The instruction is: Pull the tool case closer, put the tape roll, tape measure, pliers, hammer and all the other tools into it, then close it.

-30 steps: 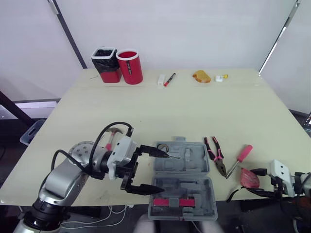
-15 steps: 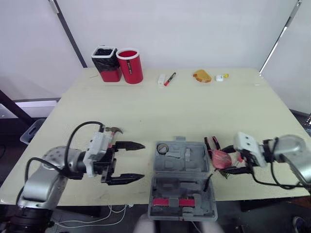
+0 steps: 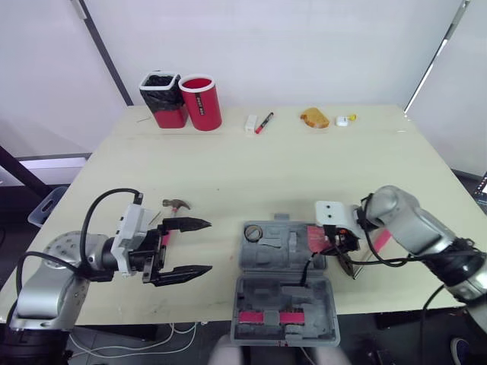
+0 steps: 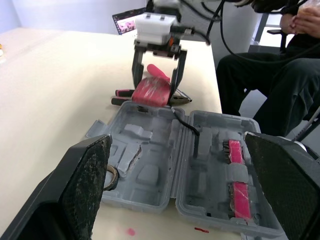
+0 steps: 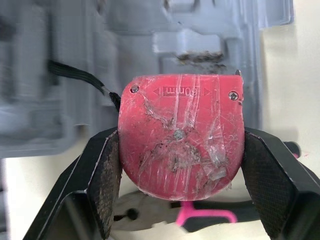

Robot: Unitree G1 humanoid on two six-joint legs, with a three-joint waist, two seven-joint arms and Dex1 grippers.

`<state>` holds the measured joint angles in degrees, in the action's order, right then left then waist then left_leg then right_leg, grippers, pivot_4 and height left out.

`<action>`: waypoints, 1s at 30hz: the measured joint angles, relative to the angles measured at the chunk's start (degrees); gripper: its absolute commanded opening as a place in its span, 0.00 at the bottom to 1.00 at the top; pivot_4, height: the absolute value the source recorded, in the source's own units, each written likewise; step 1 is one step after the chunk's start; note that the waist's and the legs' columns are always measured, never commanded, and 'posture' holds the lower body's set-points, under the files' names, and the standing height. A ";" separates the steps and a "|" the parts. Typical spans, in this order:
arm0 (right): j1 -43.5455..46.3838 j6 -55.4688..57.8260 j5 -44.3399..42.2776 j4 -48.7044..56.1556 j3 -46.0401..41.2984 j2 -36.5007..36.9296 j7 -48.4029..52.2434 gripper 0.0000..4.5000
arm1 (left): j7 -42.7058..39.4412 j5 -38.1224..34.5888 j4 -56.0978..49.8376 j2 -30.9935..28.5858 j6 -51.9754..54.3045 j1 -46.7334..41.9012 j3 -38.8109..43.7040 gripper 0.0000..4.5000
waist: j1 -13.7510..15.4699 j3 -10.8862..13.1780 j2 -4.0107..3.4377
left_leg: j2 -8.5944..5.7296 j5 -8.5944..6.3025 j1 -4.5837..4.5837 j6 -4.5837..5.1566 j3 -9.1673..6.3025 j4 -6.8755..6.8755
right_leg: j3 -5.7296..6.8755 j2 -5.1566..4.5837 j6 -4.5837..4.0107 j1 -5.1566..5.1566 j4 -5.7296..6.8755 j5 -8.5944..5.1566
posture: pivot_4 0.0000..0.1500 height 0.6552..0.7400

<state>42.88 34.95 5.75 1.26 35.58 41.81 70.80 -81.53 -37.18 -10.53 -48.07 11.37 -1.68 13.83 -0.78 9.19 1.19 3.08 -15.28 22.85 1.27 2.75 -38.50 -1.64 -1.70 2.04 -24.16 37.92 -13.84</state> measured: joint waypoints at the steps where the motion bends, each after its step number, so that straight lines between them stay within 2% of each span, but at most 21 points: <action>1: 0.87 -0.09 1.12 -1.39 0.59 -1.24 -0.36 0.65 | 0.15 -0.04 -0.02 0.00 -0.15 0.49 0.38 1.00 | -0.04 0.00 0.00 | 0.00 0.00 0.00 0.00 0.00 0.00 | 0.00 0.01 0.01 0.00 0.01 0.01 | 1.00 1.00; 5: 2.93 -0.15 3.90 -4.79 1.57 -4.06 -1.37 0.65 | 0.49 -0.04 -0.05 0.00 -0.61 2.04 0.93 1.00 | 0.03 0.00 -0.01 | 0.01 0.00 0.03 0.00 0.01 0.01 | 0.00 0.00 0.04 -0.02 0.00 0.03 | 1.00 1.00; 11: 3.46 -2.66 7.26 -7.50 3.82 -4.39 -0.42 0.65 | 0.76 -0.04 -0.04 0.00 -1.27 2.20 1.45 1.00 | 0.08 0.00 -0.01 | 0.00 0.00 0.04 0.00 0.01 0.01 | 0.02 -0.02 -0.01 -0.02 0.00 0.00 | 1.00 1.00; 21: 3.45 -6.81 9.56 -10.60 3.86 -7.62 -1.65 0.65 | 1.36 -0.03 -0.04 0.02 -1.75 2.31 1.43 1.00 | 0.00 0.00 -0.01 | 0.01 0.00 0.02 0.00 0.01 0.01 | 0.02 0.00 0.02 -0.03 0.02 0.02 | 1.00 1.00; 22: 3.45 -7.44 9.62 -10.93 3.79 -7.74 -1.88 0.87 | 1.35 -0.03 -0.04 0.02 -1.75 2.45 1.43 1.00 | -0.01 0.00 0.00 | 0.01 0.00 0.02 0.00 0.01 0.01 | 0.02 0.00 0.02 -0.03 0.02 0.02 | 1.00 1.00; 24: 3.42 -9.03 9.85 -11.64 3.73 -8.06 -2.66 0.99 | 1.35 -0.03 -0.04 0.02 -1.75 2.55 1.42 1.00 | -0.05 0.00 0.00 | 0.01 0.00 0.01 -0.01 0.02 0.01 | 0.02 0.00 0.00 -0.03 0.04 0.02 | 1.00 1.00; 30: 3.10 -10.60 10.26 -11.20 1.98 -7.21 -3.55 0.99 | 1.32 -0.02 -0.05 0.02 -1.73 2.54 1.36 1.00 | -0.03 0.01 -0.02 | 0.02 0.00 0.03 -0.01 0.02 0.02 | 0.02 0.00 0.01 -0.05 0.04 0.03 | 1.00 1.00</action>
<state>45.99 24.35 16.00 -9.94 37.56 34.60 67.25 -80.21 -37.20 -10.58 -48.05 9.64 0.87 15.19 -0.81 9.20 1.17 3.10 -15.28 22.87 1.26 2.77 -38.48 -1.62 -1.70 2.05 -24.21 37.96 -13.81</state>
